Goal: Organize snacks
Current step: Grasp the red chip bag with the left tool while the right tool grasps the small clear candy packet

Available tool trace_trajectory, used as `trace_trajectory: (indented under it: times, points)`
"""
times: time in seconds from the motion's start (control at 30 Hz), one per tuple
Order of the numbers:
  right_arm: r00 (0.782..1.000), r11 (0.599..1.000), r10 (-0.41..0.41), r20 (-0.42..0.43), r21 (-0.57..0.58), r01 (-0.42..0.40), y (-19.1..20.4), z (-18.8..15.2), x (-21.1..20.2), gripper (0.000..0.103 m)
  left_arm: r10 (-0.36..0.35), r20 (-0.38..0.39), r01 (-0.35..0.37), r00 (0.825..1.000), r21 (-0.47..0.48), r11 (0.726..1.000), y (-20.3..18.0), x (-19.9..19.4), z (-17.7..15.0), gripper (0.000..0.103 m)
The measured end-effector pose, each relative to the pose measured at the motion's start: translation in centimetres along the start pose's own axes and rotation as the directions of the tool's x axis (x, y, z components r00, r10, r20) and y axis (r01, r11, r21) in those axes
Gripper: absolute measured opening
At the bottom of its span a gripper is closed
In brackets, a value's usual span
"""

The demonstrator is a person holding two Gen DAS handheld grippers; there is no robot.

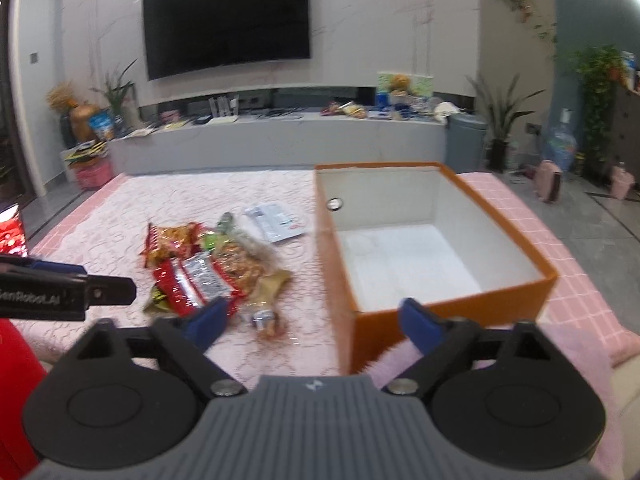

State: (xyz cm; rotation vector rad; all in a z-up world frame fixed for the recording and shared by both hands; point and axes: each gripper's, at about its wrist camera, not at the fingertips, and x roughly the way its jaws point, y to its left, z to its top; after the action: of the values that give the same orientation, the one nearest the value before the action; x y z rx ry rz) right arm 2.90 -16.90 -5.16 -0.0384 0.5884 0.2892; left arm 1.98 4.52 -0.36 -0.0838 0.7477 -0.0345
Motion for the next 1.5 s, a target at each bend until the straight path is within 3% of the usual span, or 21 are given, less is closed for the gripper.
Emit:
trace_trajectory:
  times: [0.1,0.27,0.6,0.83,0.93,1.27,1.5]
  points:
    - [0.997,0.998,0.066,-0.031,-0.02,-0.066,1.0,0.5,1.5,0.067,0.003,-0.035,-0.003,0.999,-0.007,1.0,1.1,1.0,0.2,0.077]
    - [0.985,0.986,0.143,-0.094,-0.073,-0.15,3.0,1.3,4.5,0.063,-0.012,-0.066,0.011,0.998,-0.028,1.0,2.6,2.7,0.6,0.077]
    - [0.948,0.973,0.138,-0.287,-0.142,-0.184,4.6,2.3,13.0,0.063,-0.093,-0.15,0.074,0.984,-0.127,0.989,4.3,7.6,1.4,0.08]
    - [0.926,0.976,0.128,-0.357,-0.118,-0.18,4.7,1.8,15.8,0.057,-0.105,-0.186,0.063,0.977,-0.216,0.974,4.6,11.2,1.9,0.083]
    - [0.918,0.981,0.116,-0.379,-0.101,-0.166,4.7,1.6,17.0,0.053,-0.109,-0.196,0.052,0.975,-0.277,0.96,4.6,12.2,2.0,0.086]
    - [0.923,0.991,0.073,-0.379,-0.075,-0.109,4.2,1.4,18.9,0.054,-0.079,-0.228,-0.037,0.97,-0.465,0.885,4.6,14.2,2.4,0.091]
    - [0.919,0.995,0.083,-0.385,-0.021,-0.098,3.5,1.2,19.5,0.053,-0.021,-0.264,-0.127,0.964,-0.529,0.839,4.5,15.7,2.6,0.095]
